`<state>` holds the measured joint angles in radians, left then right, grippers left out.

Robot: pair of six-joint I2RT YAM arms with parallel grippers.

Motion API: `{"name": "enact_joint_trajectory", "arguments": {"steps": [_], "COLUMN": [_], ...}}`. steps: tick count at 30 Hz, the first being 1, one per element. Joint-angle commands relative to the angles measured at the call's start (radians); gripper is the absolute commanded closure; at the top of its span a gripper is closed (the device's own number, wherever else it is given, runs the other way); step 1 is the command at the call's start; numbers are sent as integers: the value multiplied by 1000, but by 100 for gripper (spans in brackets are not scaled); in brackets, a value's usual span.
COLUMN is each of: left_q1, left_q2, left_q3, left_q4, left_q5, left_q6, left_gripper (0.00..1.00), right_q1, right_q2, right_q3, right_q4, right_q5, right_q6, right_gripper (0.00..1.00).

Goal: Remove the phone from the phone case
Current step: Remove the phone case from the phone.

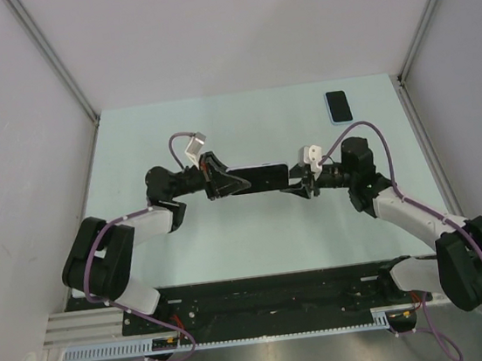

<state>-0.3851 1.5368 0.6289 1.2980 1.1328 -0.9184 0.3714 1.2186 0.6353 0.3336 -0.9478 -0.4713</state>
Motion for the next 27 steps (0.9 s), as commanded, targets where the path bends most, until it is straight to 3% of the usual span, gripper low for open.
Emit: {"name": "enact_joint_trajectory", "arguments": {"steps": [1,5,9,12,15,18,23,27], "left_q1": [-23,28,51,69,83,100,115,114], "left_q2": [-47,-35,-44,-59,-67,-79,-86,-69], "left_q3": [-6,-20,-37,-51,-61,-69,-75,-72], "left_q4": [353,354,354,353,354,354,354,354], "left_q5": [193,147,104,61,27,-10,-65,-77], "left_q6": [-134,-122,-96,-79,-48,-19,4,1], "left_gripper": [100,100,100,100,100,100,100,100], "right_q1": [-43,-72,-127,-149,-155,-167,-178,-161], "right_q2": [-24,-37,-31,-34,-36,-16,35,96], "right_q3": [32,35,44,44,44,44,44,29], "right_q4": [119,117,197,228,248,341,577,771], "right_q5": [57,-20,-127,-189,-128,-44,56,142], "right_q6": [-35,3,237,293,339,494,916,1140], "right_gripper": [54,43,41,41,41,42,43,44]}}
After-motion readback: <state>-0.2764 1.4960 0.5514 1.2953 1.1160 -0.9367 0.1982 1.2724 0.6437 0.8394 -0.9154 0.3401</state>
